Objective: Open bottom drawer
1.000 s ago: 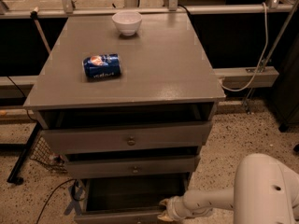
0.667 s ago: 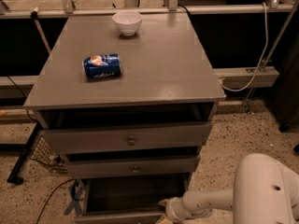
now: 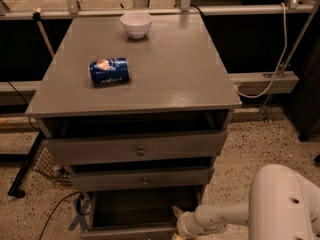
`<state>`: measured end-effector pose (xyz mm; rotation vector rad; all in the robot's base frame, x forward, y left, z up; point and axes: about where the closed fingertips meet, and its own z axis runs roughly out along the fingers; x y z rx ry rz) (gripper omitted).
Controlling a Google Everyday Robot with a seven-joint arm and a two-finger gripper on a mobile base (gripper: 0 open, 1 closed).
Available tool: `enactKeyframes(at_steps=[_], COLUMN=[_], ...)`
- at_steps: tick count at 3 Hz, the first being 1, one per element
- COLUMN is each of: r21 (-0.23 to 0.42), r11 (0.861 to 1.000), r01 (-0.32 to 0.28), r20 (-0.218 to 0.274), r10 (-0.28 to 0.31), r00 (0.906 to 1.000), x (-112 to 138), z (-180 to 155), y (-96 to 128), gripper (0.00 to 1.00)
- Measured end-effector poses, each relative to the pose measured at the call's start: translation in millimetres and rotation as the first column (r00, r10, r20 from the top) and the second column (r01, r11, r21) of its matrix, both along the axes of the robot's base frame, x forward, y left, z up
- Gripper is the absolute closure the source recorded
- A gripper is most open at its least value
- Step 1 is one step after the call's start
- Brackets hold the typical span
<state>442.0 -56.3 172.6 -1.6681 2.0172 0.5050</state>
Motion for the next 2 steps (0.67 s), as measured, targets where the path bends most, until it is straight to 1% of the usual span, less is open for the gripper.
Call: enactKeyframes(at_steps=[1,2], r21=[0.018,0.031], r11=[1.000,0.999], r01=[-0.013,-0.022], r20=[0.013,0.037], r10=[0.013,0.021], r00=[0.9998,0.9991], x=[-0.7,-2.4], z=[9.0,30.8], y=[-7.0,-22.7], gripper=[0.00,0.00])
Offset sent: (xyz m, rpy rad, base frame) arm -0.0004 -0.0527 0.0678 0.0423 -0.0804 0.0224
